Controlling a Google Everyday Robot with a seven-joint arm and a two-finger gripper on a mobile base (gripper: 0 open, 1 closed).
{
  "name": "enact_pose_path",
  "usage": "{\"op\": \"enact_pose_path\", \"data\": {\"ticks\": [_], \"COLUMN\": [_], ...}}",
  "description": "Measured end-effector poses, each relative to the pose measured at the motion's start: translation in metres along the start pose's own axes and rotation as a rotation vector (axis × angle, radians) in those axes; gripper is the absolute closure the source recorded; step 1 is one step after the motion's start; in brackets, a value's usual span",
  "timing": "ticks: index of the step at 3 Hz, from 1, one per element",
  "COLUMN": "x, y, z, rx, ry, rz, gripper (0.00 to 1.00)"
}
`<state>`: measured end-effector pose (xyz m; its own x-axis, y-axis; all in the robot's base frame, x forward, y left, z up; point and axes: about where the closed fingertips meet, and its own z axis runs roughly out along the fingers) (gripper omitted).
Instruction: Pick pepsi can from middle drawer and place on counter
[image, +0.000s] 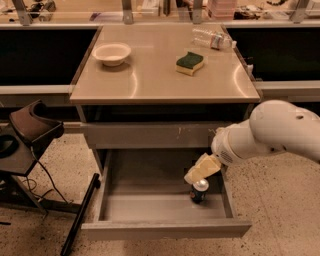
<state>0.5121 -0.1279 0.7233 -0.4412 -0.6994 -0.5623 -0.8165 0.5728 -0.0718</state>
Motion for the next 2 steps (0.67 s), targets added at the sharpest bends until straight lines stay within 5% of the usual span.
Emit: {"op": "enact_pose_path", "data": {"ticks": [1, 2], "x": [0.0171, 0.0125], "y": [-0.0142, -0.0232], "z": [-0.0004, 0.0002], "rx": [0.16, 0.209], "ry": [0.013, -0.022], "rz": [0.043, 0.081], "gripper": [0.0, 0.0]}}
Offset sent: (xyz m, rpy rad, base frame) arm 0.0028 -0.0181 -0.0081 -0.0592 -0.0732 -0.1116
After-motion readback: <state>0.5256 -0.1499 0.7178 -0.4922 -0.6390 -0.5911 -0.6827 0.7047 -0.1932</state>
